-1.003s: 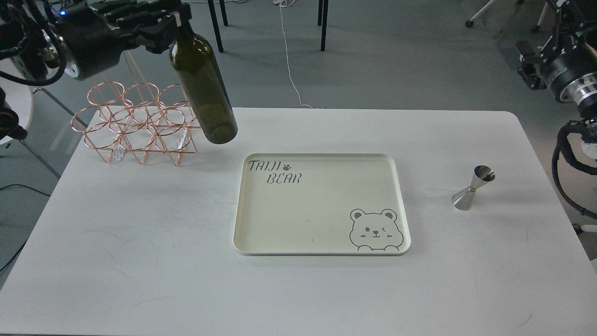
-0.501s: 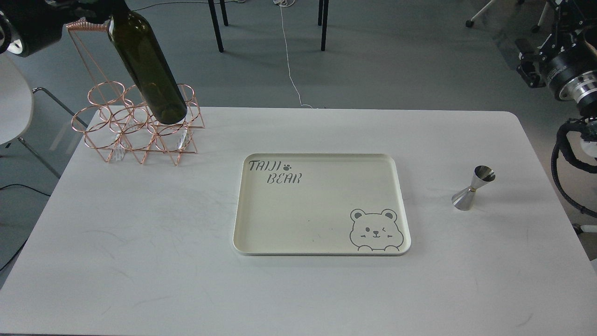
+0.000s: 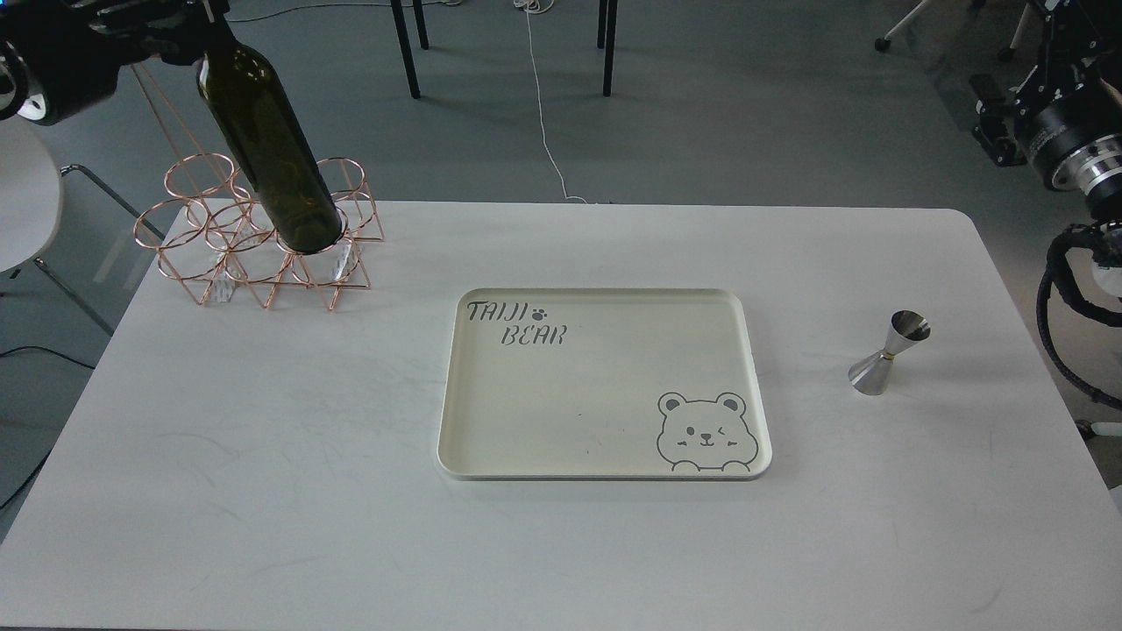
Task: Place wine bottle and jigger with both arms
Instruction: 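Lower the bottle into a slot of the copper rack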
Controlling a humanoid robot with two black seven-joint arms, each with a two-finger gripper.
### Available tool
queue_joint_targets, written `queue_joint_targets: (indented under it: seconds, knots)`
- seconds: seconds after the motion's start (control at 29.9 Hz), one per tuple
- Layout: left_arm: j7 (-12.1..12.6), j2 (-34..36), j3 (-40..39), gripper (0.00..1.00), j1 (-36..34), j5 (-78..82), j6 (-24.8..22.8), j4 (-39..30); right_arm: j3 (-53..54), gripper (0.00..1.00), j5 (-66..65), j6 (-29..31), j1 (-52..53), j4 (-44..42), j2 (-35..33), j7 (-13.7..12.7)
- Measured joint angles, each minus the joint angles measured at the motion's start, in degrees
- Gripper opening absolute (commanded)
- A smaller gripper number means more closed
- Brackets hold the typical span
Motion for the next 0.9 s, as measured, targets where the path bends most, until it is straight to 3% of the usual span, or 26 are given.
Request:
queue_joint_targets:
  seconds: [0.43,0.53,0.8,0.87,0.9]
  knots:
    - [0.1,-1.8,9.7,0.24,0.2,-0.6,6.7,1.5,0.0,0.98,0.0,0.0,0.1,0.1,0.0,0.0]
    - [0.1,-2.4,10.7,0.45,0.4,-0.9,7.7,1.7,0.0,0.98,0.0,-0.1,0.1,0.1,0.0,0.0]
    - [0.4,-3.6,11.1,0.59,0.8,-5.1,8.1,1.8,0.0,0.97,0.0,-0.1,0.1,0.1,-0.1,0.0]
    - [0.4,-3.7,11.1,0.68,0.9,-5.3,8.1,1.9,0.0,0.98,0.0,-0.1,0.1,0.1,-0.1,0.0]
    - [0.4,-3.7,11.1,0.77,0.9,-5.4,8.1,1.9,0.0,0.98,0.0,0.0,0.1,0.1,0.0,0.0]
